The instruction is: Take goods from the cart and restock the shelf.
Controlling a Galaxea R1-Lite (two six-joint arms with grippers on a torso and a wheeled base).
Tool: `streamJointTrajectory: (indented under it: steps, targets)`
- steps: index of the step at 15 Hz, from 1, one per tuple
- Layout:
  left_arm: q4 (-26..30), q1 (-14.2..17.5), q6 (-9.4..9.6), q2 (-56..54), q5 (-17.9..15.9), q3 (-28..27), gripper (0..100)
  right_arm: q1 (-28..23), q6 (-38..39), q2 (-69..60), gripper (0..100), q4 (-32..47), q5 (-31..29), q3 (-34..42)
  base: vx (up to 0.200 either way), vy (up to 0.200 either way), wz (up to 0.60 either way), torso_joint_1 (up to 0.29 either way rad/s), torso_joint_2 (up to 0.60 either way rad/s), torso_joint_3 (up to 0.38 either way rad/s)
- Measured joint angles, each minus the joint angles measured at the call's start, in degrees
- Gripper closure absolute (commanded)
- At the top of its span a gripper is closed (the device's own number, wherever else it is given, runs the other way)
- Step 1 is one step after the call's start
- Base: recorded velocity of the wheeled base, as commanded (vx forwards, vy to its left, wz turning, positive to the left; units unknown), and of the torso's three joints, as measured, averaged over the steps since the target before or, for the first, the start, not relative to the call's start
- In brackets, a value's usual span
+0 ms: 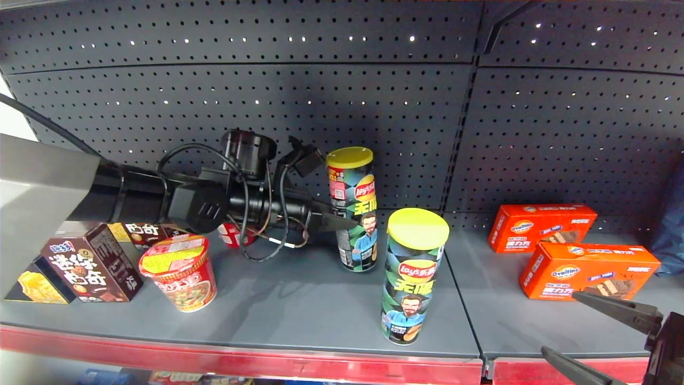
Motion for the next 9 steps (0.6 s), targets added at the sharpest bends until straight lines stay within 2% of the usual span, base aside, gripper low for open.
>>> streamJointTrajectory:
  steps: [1, 2, 3, 4, 6, 9]
  targets:
    - [2.88, -0.28, 1.50, 0.68, 0.02, -2.54, 100, 0.00, 0.00, -0.33, 0, 0.00, 0.00, 0.28, 0.000, 0.000, 0.00, 0.000, 0.00, 0.000]
    - [6.89, -0.48, 3.72, 1.40, 0.02, -5.10, 100, 0.00, 0.02, -0.61, 0, 0.01, 0.00, 0.44, 0.000, 0.000, 0.00, 0.000, 0.00, 0.000]
    - [9.90, -0.67, 6.84, 2.15, 0.52, -7.33, 100, -0.02, 0.02, -0.79, 0, 0.01, 0.02, 0.52, 0.000, 0.000, 0.00, 0.000, 0.00, 0.000]
    - [10.91, -0.80, 8.84, 2.91, 1.58, -8.79, 100, -0.02, 0.00, -0.91, 0, 0.01, 0.00, 0.52, 0.000, 0.000, 0.00, 0.000, 0.00, 0.000]
    - [11.30, -1.16, 10.51, 4.33, 3.25, -10.95, 100, 0.01, 0.02, -1.02, 0, 0.04, 0.00, 0.63, 0.000, 0.000, 0.00, 0.000, 0.00, 0.000]
    - [11.04, -2.10, 10.81, 6.21, 3.61, -13.29, 100, 0.06, 0.24, -1.16, 0, 0.04, 0.00, 0.83, 0.000, 0.000, 0.00, 0.000, 0.00, 0.000]
